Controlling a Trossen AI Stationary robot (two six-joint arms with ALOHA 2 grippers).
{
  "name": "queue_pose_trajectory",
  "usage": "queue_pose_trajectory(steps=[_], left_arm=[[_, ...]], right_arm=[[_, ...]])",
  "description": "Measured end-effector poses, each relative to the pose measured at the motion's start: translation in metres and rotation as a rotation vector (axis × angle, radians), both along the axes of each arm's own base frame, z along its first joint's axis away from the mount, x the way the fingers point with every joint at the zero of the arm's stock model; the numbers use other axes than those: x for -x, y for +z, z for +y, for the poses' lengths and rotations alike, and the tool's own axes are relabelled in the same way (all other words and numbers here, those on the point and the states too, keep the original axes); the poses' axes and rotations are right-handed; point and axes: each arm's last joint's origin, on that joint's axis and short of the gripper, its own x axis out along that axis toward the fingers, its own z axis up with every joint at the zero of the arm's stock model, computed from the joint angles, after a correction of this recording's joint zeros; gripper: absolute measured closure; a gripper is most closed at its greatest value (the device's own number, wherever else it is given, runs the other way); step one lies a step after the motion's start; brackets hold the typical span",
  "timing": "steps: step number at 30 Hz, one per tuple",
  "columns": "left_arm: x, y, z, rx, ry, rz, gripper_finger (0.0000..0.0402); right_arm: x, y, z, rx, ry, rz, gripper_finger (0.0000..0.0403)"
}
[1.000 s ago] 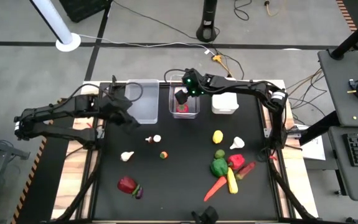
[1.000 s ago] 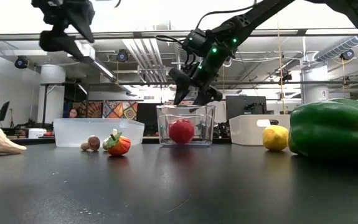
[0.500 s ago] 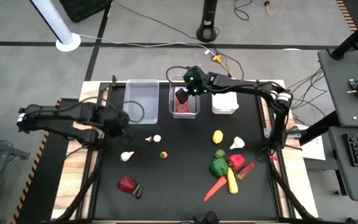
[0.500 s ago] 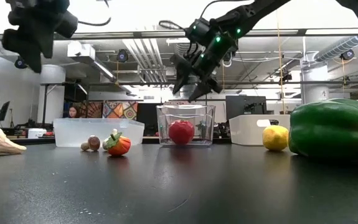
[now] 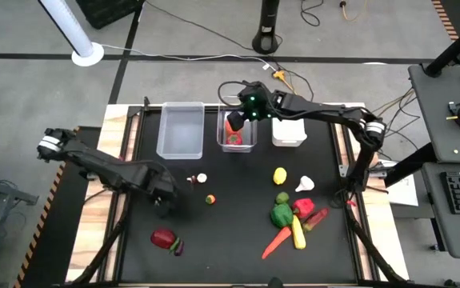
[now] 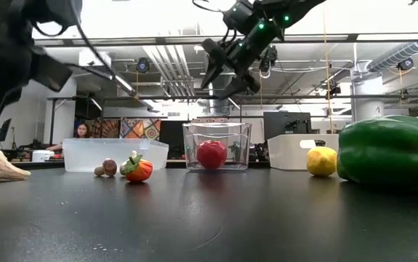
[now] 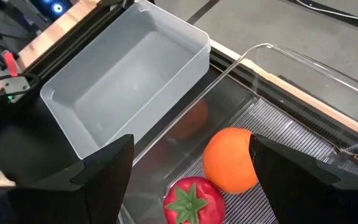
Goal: Sort produce into baskets
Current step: Put the big white garlic into the white bin
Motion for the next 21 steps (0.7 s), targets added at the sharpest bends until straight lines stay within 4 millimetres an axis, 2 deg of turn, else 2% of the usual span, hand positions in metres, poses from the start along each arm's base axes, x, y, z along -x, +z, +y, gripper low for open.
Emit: queue_pose_trajectory(steps=[6, 12, 16, 21], left_arm=[[-0.007, -0.019, -0.001, -0.082, -0.043, 0.03, 0.0146], [-0.012, -0.032, -0.003, -0.063, -0.049, 0.008, 0.0153], [-0.014, -0.035, -0.004, -0.059, -0.05, 0.017, 0.0187], [-0.014, -0.033, -0.004, -0.054, -0.049, 0.006, 0.0253]], right_arm=[[0.001, 0.002, 0.001, 0.002, 0.002, -0.004, 0.0099], [0.0, 0.002, 0.003, -0.004, 0.003, -0.007, 0.0101], [-0.001, 0.002, 0.004, -0.005, 0.006, -0.007, 0.0101], [-0.001, 0.002, 0.005, -0.003, 0.01, -0.006, 0.0101]])
